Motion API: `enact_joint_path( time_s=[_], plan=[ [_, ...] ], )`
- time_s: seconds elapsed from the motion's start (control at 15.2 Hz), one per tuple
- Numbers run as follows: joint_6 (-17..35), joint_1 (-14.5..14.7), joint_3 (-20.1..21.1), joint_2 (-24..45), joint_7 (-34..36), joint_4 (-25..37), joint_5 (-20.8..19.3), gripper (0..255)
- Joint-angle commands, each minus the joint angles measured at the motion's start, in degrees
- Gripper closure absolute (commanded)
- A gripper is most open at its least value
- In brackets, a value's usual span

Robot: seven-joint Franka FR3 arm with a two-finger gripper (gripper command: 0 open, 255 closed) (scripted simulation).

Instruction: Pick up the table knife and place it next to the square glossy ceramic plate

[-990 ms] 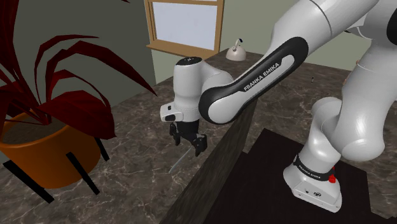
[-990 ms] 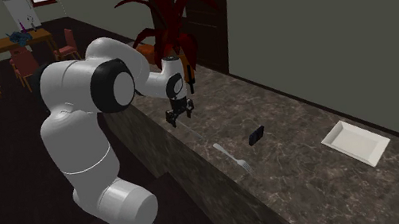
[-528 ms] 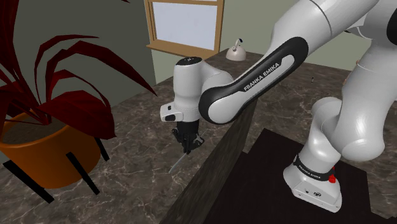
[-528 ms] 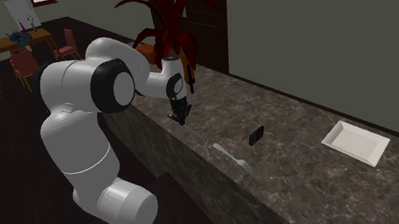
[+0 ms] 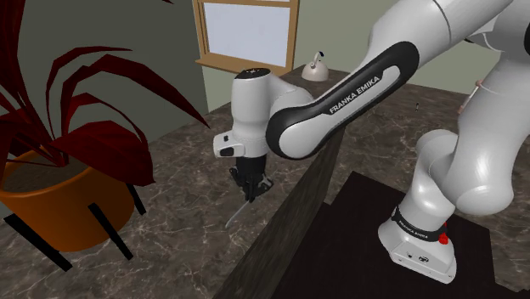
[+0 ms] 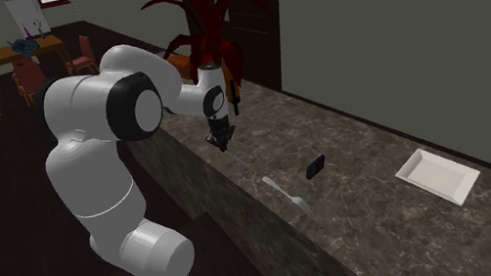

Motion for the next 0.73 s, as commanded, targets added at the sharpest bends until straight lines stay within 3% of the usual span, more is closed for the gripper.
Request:
enact_joint_path(
  time_s=[0.0, 0.66],
  plan=[
    [-1.61, -0.05, -0.06, -0.71, -0.05, 0.87, 0.04, 255],
    [-9.41, -0.11, -0.24, -4.37, -0.02, 5.04, 0.25, 255]
  ],
)
